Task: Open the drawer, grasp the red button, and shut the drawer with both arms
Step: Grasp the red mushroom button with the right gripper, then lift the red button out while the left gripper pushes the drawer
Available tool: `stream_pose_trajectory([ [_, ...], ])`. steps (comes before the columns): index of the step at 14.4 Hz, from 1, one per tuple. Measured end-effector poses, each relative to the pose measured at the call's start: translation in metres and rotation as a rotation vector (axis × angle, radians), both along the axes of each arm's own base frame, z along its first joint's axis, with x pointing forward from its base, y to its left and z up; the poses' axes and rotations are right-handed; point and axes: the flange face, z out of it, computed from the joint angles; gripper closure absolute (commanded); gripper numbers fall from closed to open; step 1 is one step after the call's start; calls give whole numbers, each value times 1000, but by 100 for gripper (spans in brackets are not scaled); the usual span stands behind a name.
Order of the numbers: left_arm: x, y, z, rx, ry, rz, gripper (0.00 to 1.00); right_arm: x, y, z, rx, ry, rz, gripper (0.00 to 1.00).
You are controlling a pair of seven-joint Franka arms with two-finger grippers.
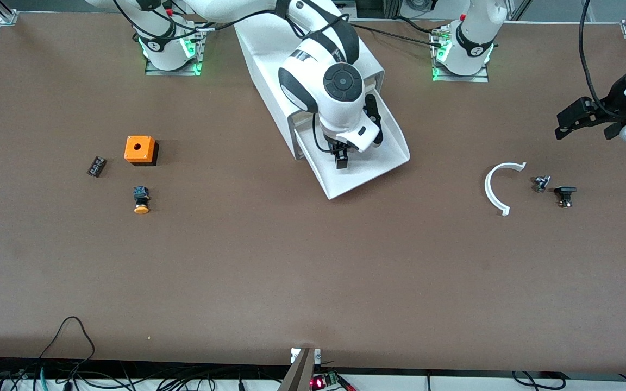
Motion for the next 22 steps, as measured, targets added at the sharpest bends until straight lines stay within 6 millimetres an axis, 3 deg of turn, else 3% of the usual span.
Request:
stream_pose_trajectory([
  [8, 0, 0, 0, 0, 0, 0, 0, 0, 0, -21, -20, 17, 0, 1],
  [11, 0, 0, 0, 0, -2, 0, 0, -4, 4, -24, -23, 19, 7, 26],
  [14, 0, 0, 0, 0, -4, 0, 0, -7, 7, -23, -21, 17, 13, 34],
  [18, 1, 0, 0, 0, -5, 0, 0, -7, 7, -22, -19, 15, 13, 58],
  [22, 2, 0, 0, 0, -16, 0, 0, -6, 7, -20, -17, 4, 15, 73],
])
